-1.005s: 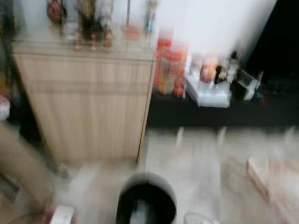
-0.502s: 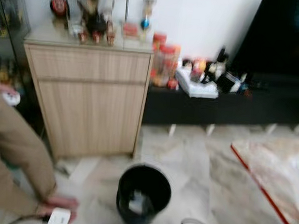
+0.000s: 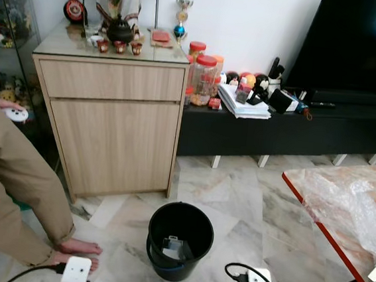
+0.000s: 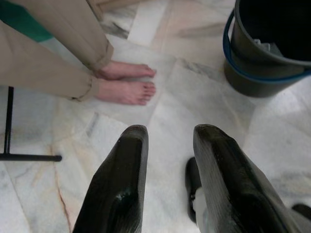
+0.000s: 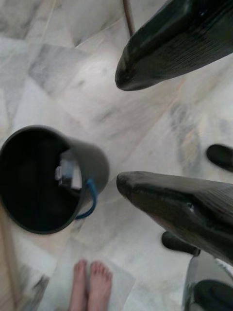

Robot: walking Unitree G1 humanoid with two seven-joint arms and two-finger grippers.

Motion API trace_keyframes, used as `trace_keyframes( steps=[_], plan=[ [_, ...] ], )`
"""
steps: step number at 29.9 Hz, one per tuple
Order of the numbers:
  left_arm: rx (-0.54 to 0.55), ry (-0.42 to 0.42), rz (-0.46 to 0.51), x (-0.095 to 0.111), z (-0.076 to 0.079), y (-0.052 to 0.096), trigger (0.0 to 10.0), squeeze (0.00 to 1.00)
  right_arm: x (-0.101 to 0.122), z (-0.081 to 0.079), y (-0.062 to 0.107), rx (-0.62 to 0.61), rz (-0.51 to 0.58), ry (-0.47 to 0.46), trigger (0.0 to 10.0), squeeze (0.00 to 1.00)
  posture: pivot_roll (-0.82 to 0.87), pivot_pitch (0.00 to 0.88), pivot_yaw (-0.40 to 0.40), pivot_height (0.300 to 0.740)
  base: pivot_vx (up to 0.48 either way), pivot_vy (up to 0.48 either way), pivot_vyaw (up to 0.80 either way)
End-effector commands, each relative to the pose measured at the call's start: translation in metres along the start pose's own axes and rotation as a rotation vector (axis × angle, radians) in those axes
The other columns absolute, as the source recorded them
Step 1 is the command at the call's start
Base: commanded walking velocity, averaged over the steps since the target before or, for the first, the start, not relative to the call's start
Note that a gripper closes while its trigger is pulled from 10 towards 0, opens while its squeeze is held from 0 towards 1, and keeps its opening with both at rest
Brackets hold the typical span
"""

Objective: Picking trash to rubbish bin

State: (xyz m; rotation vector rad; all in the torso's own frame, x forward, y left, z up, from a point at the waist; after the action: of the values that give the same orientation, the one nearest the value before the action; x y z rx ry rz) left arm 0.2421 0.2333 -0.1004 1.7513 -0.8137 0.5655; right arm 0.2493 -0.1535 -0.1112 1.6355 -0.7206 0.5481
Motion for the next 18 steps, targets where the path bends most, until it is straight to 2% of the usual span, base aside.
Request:
trace_keyframes(
  steps=[1,4,7,9,10,12,13,17,18],
  plan=[
    [0.024,0.001,0.044,0.012,-0.004,-0.002,10.0,0.0,0.017,-0.001,-0.003,0.006,0.052,0.02,10.0,0.0,0.16,0.005,-0.1,0.74,0.0,0.0,0.0],
    [0.045,0.007,0.081,0.019,-0.01,-0.003,10.0,0.0,0.03,-0.003,-0.004,0.017,0.1,0.025,10.0,0.0,0.16,0.005,-0.1,0.74,0.0,0.0,0.0],
    [0.08,0.017,0.189,0.045,-0.018,-0.004,10.0,0.0,0.059,-0.014,-0.005,0.063,0.207,0.113,10.0,0.0,0.17,0.005,-0.096,0.74,0.0,0.0,0.0],
    [0.091,-0.014,0.265,0.064,-0.02,-0.003,10.0,0.0,0.076,-0.022,-0.004,0.085,0.275,0.188,10.0,0.0,0.17,0.005,-0.096,0.74,0.0,0.0,0.0],
    [0.088,-0.056,0.333,0.08,-0.018,-0.002,10.0,0.0,0.091,-0.027,-0.003,0.105,0.337,0.188,10.0,0.0,0.17,0.005,-0.096,0.74,0.0,0.0,0.0],
    [0.094,-0.065,0.381,0.091,-0.017,0.0,10.0,0.0,0.102,-0.031,-0.001,0.12,0.386,0.168,10.0,0.0,0.17,0.005,-0.096,0.74,0.0,0.0,0.0],
    [0.113,-0.054,0.444,0.108,-0.02,0.002,10.0,0.0,0.119,-0.038,0.003,0.145,0.462,0.154,10.0,0.0,0.17,0.0,-0.09,0.74,0.0,0.0,0.0],
    [0.12,-0.05,0.464,0.113,-0.021,0.003,10.0,0.0,0.124,-0.04,0.005,0.154,0.487,0.151,10.0,0.0,0.17,0.0,-0.09,0.74,0.0,0.0,0.0],
    [0.155,-0.061,0.567,0.14,-0.025,0.01,10.0,0.0,0.151,-0.052,0.014,0.188,0.604,0.123,10.0,0.0,0.17,0.0,-0.09,0.74,0.0,0.0,0.0]
  ],
)
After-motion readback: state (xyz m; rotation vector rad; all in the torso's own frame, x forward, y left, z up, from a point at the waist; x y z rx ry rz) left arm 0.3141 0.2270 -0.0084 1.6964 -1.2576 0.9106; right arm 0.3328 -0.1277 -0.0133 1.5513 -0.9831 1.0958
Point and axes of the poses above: a point about 5 cm out from each wrist's last joint towards the gripper, its own y axis pointing back from the gripper into the wrist, its own x axis along the axis of the wrist's last joint, z = x × y, the point moved 6 cm from there along -y, pointing out of the wrist towards the gripper, and after that the axes turned 9 degrees about -y, right-handed, at the moved point
